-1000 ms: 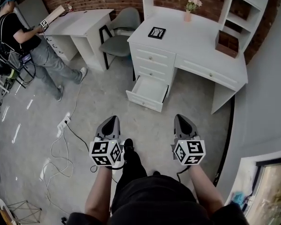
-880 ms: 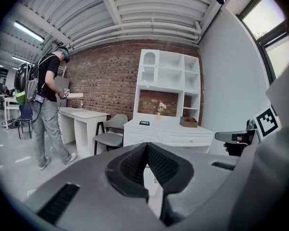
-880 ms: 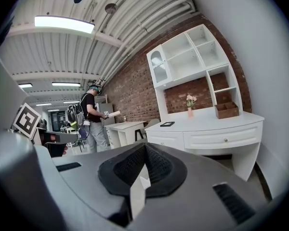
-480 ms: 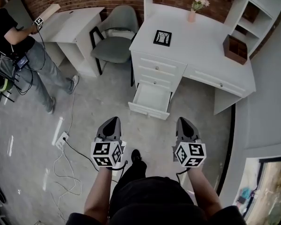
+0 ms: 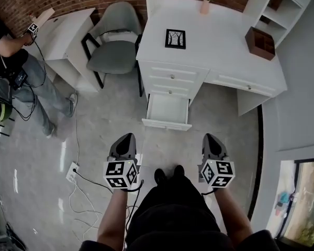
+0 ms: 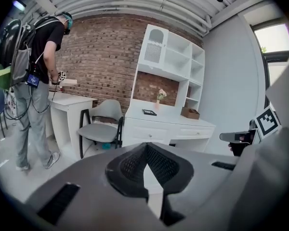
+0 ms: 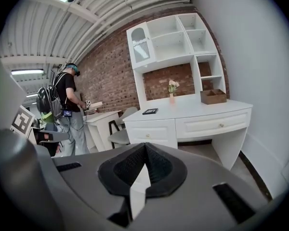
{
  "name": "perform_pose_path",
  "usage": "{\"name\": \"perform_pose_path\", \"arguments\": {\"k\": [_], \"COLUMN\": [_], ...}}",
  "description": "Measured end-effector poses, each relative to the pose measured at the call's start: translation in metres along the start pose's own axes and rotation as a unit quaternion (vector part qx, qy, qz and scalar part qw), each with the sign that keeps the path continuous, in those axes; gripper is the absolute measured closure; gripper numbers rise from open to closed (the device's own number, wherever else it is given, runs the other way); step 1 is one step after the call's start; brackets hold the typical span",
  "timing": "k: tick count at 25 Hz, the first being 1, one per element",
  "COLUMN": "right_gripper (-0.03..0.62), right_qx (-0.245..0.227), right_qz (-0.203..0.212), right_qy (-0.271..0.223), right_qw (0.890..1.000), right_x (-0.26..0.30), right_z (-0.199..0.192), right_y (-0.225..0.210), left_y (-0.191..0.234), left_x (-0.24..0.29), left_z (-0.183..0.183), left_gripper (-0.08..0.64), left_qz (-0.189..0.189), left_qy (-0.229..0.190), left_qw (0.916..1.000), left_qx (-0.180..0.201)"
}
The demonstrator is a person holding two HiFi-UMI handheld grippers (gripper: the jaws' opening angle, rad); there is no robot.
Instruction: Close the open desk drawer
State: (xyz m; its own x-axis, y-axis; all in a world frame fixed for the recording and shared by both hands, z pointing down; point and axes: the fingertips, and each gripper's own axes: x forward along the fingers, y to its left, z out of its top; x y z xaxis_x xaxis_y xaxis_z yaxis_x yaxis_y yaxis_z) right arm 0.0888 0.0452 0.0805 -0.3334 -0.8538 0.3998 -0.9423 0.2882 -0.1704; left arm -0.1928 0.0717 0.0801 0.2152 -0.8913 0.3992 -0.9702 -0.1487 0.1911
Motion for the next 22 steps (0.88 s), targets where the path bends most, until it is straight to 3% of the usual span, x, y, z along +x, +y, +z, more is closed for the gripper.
{"name": "perform_pose_path", "arguments": {"k": [13,22], "right_gripper": [0.588,0.588], "right_qx": [0.052,0.067], "right_qz": [-0.027,-0.007], "right_qy": [0.060,0.095], "right_qw": [0.996,0.993], "right_x": [0.073,0.144], "right_z": [-0.057,-0.152], "right_y": [-0.039,-0.057], "left_y": [0.012,0.026], "left_x": [0.104,0.185], "left_z": [-0.049,-0.134], "left_gripper": [0.551,0.551], "left_qz": [-0.025,-0.053], "left_qy": [0.080,0.113], "left_qw": [0.9963,0.9921], "left_qx": [0.018,0.014]}}
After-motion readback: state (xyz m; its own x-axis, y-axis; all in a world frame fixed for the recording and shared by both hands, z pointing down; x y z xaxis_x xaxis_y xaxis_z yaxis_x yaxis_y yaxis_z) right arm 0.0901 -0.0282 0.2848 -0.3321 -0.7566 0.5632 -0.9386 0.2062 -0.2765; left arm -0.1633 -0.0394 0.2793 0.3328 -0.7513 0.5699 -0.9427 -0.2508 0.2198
